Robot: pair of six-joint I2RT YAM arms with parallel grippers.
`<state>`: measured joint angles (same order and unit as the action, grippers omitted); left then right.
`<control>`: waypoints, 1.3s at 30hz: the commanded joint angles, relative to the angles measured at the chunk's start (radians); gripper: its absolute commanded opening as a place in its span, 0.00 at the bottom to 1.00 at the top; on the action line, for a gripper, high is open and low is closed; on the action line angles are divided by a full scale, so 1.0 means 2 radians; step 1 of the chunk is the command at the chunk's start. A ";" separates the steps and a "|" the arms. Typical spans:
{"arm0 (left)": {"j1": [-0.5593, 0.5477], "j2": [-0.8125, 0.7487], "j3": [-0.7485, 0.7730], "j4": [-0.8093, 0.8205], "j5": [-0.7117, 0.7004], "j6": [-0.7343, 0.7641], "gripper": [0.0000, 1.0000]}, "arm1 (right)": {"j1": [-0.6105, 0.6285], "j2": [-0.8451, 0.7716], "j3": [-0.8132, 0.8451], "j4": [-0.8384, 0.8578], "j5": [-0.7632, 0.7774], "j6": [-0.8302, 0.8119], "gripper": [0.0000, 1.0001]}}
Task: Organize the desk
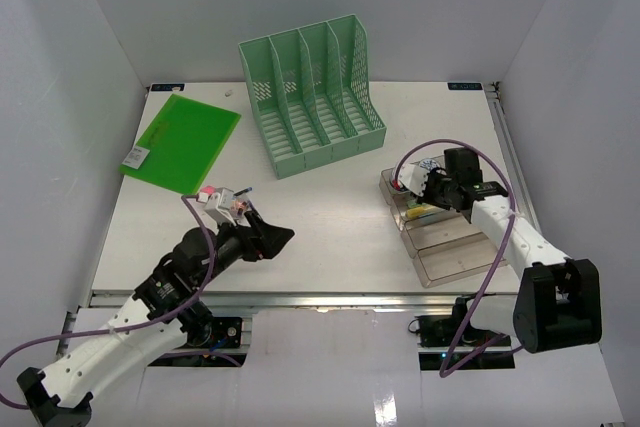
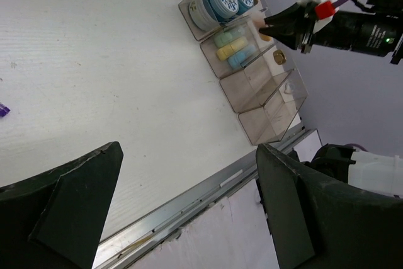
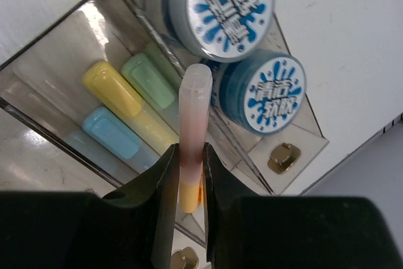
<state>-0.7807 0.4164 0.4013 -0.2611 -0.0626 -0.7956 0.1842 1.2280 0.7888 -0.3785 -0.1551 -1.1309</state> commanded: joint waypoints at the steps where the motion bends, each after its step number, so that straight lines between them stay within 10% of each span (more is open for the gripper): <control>1: 0.002 -0.010 0.003 -0.035 -0.019 -0.041 0.98 | 0.027 0.009 -0.023 0.039 0.039 -0.053 0.32; 5: 0.003 0.008 0.011 -0.052 -0.024 -0.061 0.98 | 0.033 0.005 -0.028 0.043 0.040 -0.047 0.64; 11: 0.004 0.059 0.037 -0.098 -0.047 -0.083 0.98 | 0.033 -0.041 0.036 -0.034 -0.051 0.028 0.77; 18: 0.075 0.111 0.060 -0.122 -0.035 -0.086 0.97 | 0.032 -0.065 0.073 -0.123 -0.357 0.146 0.80; 28: 0.324 0.263 0.131 -0.155 0.039 -0.066 0.90 | -0.038 -0.058 0.007 -0.096 -0.460 0.151 0.80; 39: 0.355 0.445 0.228 -0.146 0.003 -0.082 0.92 | -0.052 -0.070 0.006 -0.095 -0.460 0.156 0.80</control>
<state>-0.0805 1.2102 0.7637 -0.5541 -0.0253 -0.9487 0.0853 1.1104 0.7956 -0.5745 -1.0348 -0.8300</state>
